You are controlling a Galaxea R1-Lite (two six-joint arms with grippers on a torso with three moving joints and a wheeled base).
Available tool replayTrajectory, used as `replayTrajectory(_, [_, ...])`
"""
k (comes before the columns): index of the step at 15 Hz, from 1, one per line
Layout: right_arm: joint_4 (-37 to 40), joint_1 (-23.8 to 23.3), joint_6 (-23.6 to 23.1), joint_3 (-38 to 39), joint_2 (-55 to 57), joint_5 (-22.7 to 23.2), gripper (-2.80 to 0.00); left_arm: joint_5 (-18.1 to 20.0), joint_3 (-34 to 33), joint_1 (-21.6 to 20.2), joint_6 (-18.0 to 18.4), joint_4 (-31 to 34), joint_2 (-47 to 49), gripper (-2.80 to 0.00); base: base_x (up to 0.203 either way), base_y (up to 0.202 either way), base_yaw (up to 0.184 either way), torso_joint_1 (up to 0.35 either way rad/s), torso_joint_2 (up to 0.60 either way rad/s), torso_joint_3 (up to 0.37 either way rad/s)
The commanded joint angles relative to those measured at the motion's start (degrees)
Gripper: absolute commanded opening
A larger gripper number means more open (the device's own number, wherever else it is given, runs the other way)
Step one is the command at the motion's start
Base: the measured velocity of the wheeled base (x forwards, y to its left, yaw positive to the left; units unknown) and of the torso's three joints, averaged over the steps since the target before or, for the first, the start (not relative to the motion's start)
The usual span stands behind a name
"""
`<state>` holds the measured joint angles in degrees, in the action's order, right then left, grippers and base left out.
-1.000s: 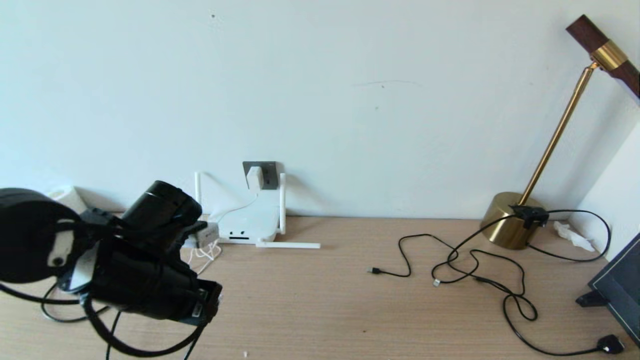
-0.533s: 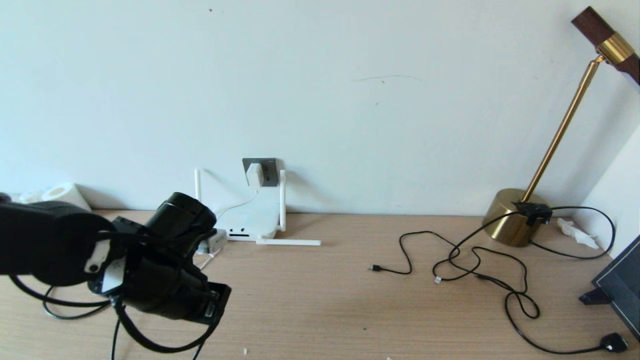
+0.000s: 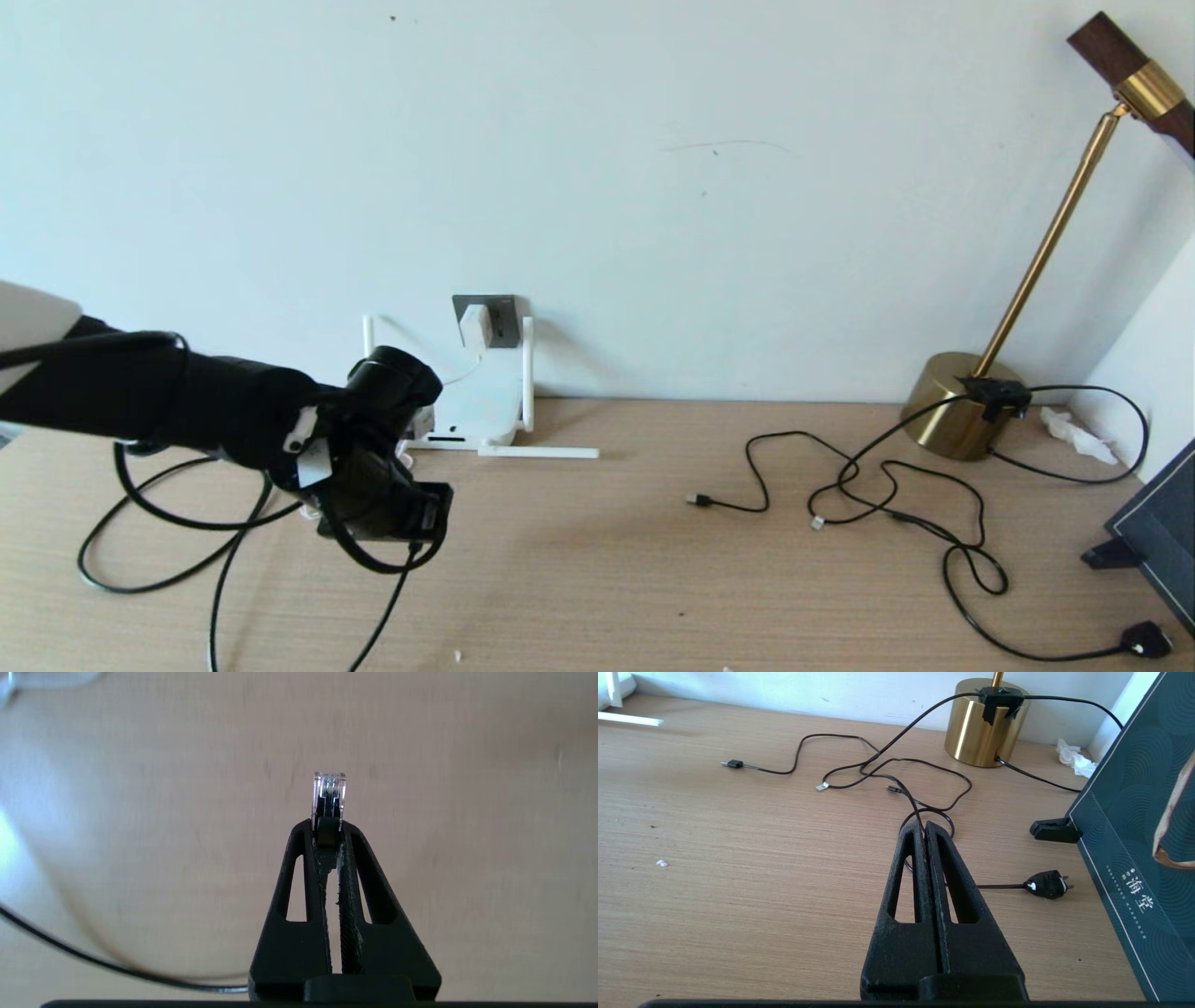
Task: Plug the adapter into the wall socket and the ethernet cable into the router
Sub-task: Align cable and router interface
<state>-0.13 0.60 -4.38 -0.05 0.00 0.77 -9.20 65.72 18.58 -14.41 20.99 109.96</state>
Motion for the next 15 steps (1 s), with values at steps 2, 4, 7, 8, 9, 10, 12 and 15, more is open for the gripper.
replayTrajectory(2, [0.0,0.0,0.0,0.0,0.0,0.0,-2.8,0.1,8.6,-2.6,-0.2,0.6,9.1,-2.8,0.0,0.0,0.0,0.0,0.0,0.0])
replayTrajectory(4, [0.0,0.0,0.0,0.0,0.0,0.0,-2.8,0.4,13.1,-3.8,-0.1,0.8,12.7,-2.8,0.0,0.0,0.0,0.0,0.0,0.0])
replayTrajectory(7, [0.0,0.0,0.0,0.0,0.0,0.0,-2.8,0.7,19.9,-5.0,0.0,2.4,17.1,-2.8,0.0,0.0,0.0,0.0,0.0,0.0])
replayTrajectory(8, [0.0,0.0,0.0,0.0,0.0,0.0,-2.8,1.0,22.0,-5.3,0.0,2.7,18.3,-2.8,0.0,0.0,0.0,0.0,0.0,0.0])
replayTrajectory(9, [0.0,0.0,-0.1,0.0,0.0,0.0,-2.8,1.1,23.9,-5.6,0.0,2.9,19.6,-2.8,0.0,0.0,0.0,0.0,0.0,0.0])
replayTrajectory(10, [0.0,0.0,0.0,0.0,0.0,0.0,-2.8,1.1,25.3,-5.7,0.0,3.0,20.4,-2.8,0.0,0.0,0.0,0.0,0.0,0.0])
replayTrajectory(12, [0.0,0.0,0.0,0.0,0.0,0.0,-2.8,1.3,27.4,-5.9,0.0,3.2,21.6,-2.8,0.0,0.0,0.0,0.0,0.0,0.0])
replayTrajectory(15, [0.0,0.0,-0.1,0.0,0.0,0.0,-2.8,1.4,30.7,-6.0,0.0,4.8,22.7,-2.8,0.0,0.0,0.0,0.0,0.0,0.0])
